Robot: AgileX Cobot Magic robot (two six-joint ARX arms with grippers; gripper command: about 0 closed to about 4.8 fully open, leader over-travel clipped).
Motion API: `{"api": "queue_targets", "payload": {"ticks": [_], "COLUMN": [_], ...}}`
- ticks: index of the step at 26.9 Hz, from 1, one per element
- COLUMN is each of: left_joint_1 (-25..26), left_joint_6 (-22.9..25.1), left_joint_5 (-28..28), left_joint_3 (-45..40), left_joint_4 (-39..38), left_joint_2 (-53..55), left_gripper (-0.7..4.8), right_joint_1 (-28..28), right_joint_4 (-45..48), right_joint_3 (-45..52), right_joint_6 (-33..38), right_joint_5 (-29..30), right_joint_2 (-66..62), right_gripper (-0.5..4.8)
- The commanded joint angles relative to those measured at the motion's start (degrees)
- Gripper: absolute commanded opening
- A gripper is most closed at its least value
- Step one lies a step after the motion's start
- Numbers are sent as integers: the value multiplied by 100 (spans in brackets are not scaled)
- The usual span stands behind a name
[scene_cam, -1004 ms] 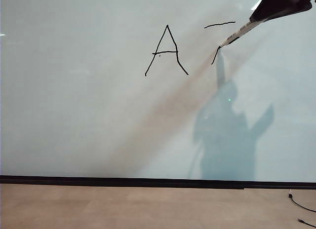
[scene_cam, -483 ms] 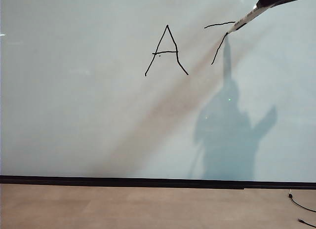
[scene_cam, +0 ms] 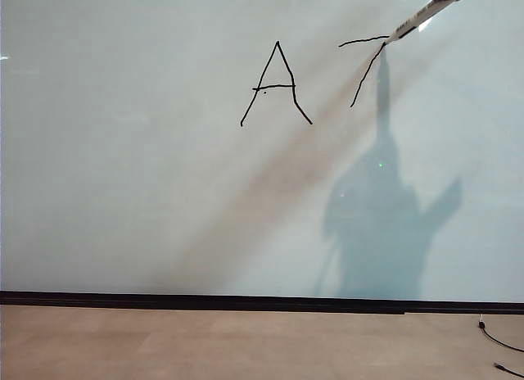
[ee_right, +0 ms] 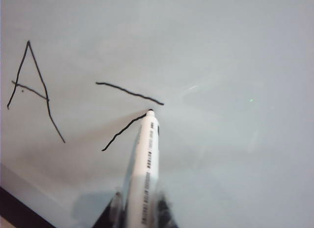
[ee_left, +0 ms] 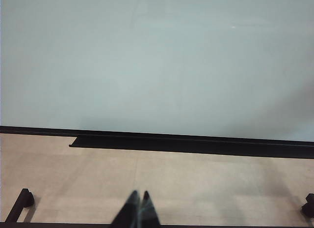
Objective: Pick up the pen on the shelf to the right of the whiteboard and write the letter Z.
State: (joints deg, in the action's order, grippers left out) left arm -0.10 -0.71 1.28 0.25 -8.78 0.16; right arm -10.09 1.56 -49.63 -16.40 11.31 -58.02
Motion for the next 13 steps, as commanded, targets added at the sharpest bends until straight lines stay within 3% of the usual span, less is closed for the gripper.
{"api": "queue_targets", "payload": {"ticks": [1, 9, 13], "left_joint_1": [-2, -2, -2], "left_joint_6": [26, 26, 26], "left_joint_5": [2, 2, 2], "left_joint_3": [13, 13, 13], "left_joint_4": [66, 66, 66], "left_joint_2": [2, 2, 2], "left_gripper": [-5, -4, -4], "right_joint_1": [11, 11, 9], "right_joint_4": [184, 190, -74], "right_joint_3": [-39, -39, -31], "right_joint_6": [-17, -17, -13], "right_joint_5": [-142, -205, 55], "right_joint_2": [57, 90, 131], "right_gripper": [-9, -9, -9]}}
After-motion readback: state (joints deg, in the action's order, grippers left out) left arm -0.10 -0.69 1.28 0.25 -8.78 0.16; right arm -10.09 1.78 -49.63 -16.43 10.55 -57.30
